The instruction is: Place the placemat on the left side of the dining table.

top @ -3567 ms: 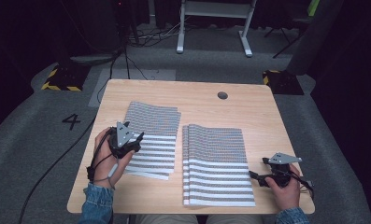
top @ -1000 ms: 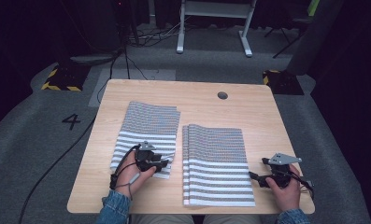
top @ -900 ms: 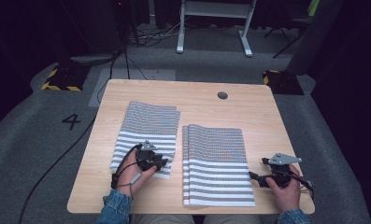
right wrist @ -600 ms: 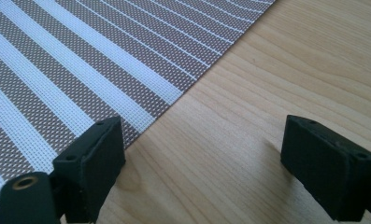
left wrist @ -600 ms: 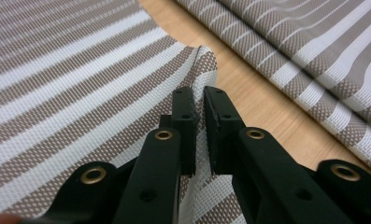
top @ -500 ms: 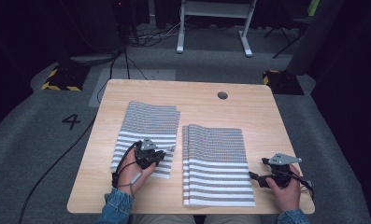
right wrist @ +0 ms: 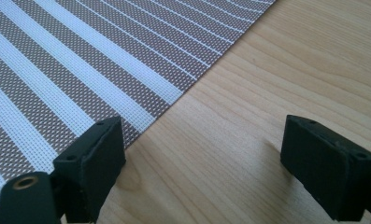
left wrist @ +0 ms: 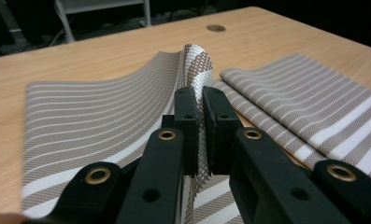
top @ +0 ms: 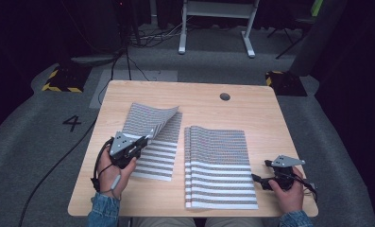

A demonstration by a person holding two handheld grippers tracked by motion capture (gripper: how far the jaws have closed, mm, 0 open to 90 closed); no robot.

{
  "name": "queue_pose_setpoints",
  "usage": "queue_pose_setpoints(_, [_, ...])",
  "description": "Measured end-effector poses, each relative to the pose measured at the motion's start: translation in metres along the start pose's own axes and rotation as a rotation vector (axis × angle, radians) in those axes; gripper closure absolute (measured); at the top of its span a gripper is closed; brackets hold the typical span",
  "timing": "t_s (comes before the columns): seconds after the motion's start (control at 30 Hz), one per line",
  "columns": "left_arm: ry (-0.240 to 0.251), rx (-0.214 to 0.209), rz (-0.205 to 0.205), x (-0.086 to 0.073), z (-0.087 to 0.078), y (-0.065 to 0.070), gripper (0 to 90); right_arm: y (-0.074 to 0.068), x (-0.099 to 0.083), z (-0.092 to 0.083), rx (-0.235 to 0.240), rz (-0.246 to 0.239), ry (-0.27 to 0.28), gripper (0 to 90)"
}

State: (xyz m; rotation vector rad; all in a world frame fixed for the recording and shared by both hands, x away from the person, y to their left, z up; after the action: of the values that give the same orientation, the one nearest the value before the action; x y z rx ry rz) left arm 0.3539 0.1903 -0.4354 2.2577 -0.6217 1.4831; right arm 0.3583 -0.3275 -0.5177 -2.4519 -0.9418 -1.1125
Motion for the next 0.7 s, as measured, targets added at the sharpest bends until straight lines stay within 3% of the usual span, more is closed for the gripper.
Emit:
queue_pose_setpoints(0.2, [0.045,0.038,-0.011,0.002,-0.012,-0.010,84.8,0.000,0.000,0.000,0.000,0.000,0.000,13.8])
queue_pose_setpoints(0.43, [0.121,0.130,-0.039,0.006,-0.034,-0.026,84.9,0.000,0.000,0.000,0.000,0.000,0.000,13.9])
queue_pose_setpoints(0.5, [0.125,0.146,-0.043,0.005,-0.036,-0.028,84.9,0.000,0.000,0.000,0.000,0.000,0.000,13.9])
queue_pose_setpoints(0.57, [0.113,0.204,-0.027,0.003,-0.042,-0.036,84.9,0.000,0.000,0.000,0.000,0.000,0.000,13.9])
queue_pose_setpoints(0.7, [0.113,0.254,-0.041,0.001,-0.050,-0.044,84.9,0.000,0.000,0.000,0.000,0.000,0.000,13.8])
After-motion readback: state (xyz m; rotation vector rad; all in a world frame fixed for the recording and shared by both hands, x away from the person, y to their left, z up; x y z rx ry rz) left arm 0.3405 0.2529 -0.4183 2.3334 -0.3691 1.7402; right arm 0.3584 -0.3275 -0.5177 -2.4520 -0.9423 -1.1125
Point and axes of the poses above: each handheld gripper's, and its own axes: z roughly forward along the jaws, x roughly out of its top, y roughly to its right, the point moved 2 cm from there along z, roughly forward along the jaws, and after that the axes turned 1 degree about y, right-handed, at the moved point
